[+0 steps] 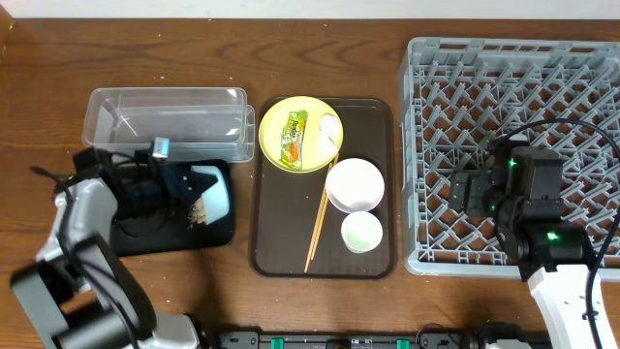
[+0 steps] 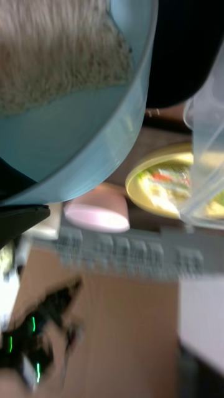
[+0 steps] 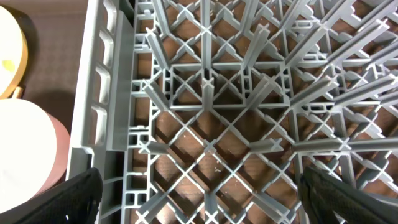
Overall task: Sort waste into correct bins and load items into the dishwasher rack
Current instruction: 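Carry the blue bowl left and tip rice onto the black tray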
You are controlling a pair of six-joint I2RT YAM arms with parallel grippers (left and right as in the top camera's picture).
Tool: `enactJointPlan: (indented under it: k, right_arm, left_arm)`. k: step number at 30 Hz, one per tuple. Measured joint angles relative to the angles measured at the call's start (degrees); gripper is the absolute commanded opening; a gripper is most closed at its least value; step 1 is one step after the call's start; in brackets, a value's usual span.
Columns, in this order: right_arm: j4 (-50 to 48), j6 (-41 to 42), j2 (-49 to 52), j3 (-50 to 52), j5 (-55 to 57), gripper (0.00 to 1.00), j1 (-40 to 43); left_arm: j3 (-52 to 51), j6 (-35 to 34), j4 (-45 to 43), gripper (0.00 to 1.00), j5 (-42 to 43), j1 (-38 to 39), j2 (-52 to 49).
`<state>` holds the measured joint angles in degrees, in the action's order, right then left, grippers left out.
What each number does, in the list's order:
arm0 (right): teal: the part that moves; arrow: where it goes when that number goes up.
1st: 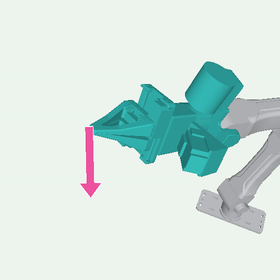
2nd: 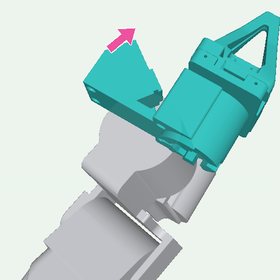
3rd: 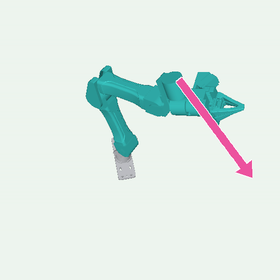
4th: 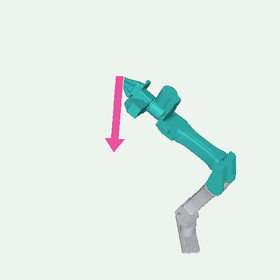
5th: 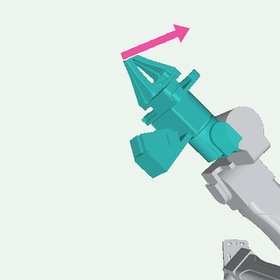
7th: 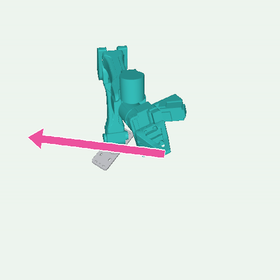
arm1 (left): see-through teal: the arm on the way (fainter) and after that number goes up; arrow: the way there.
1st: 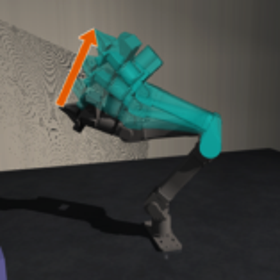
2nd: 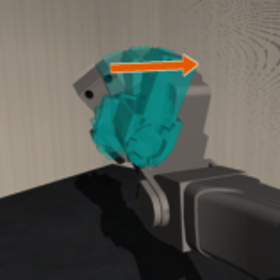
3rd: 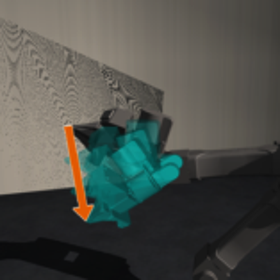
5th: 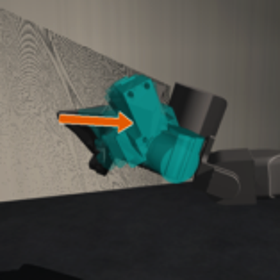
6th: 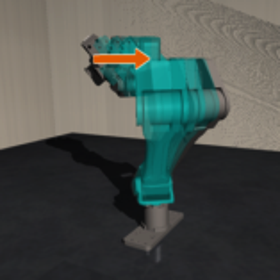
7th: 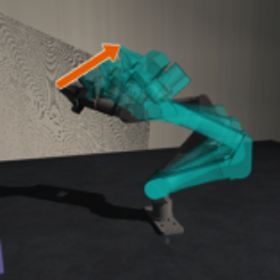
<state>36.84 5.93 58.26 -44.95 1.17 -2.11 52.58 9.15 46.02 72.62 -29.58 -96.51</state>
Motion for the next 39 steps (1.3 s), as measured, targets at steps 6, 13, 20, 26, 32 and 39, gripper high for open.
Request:
enactJointPlan:
  k: [6,13,20,26,32,39]
  right_arm:
    - [0.4,0.0,0.0,0.0,0.1,0.99,0.0]
    - [0.7,0.0,0.0,0.0,0.1,0.99,0.0]
    - [1.2,0.0,0.0,0.0,0.1,0.99,0.0]
    - [1.5,0.0,0.0,0.0,0.1,0.99,0.0]
    - [1.9,0.0,0.0,0.0,0.1,0.99,0.0]
    - [2.1,0.0,0.0,0.0,0.3,0.99,0.0]
  left_arm:
    - [0.0,0.1,0.1,0.06,11.0,-4.9,-6.7]
    - [0.0,-5.2,0.7,0.06,14.8,-9.5,-7.3]
    - [0.0,-12.9,6.8,0.06,15.9,-13.2,-7.3]
    - [0.0,-15.0,8.9,0.06,16.0,-14.8,-7.3]
    - [-0.1,-15.4,9.0,0.06,16.0,-14.9,-7.3]
    - [0.0,-15.4,9.2,0.06,16.0,-14.9,-7.3]
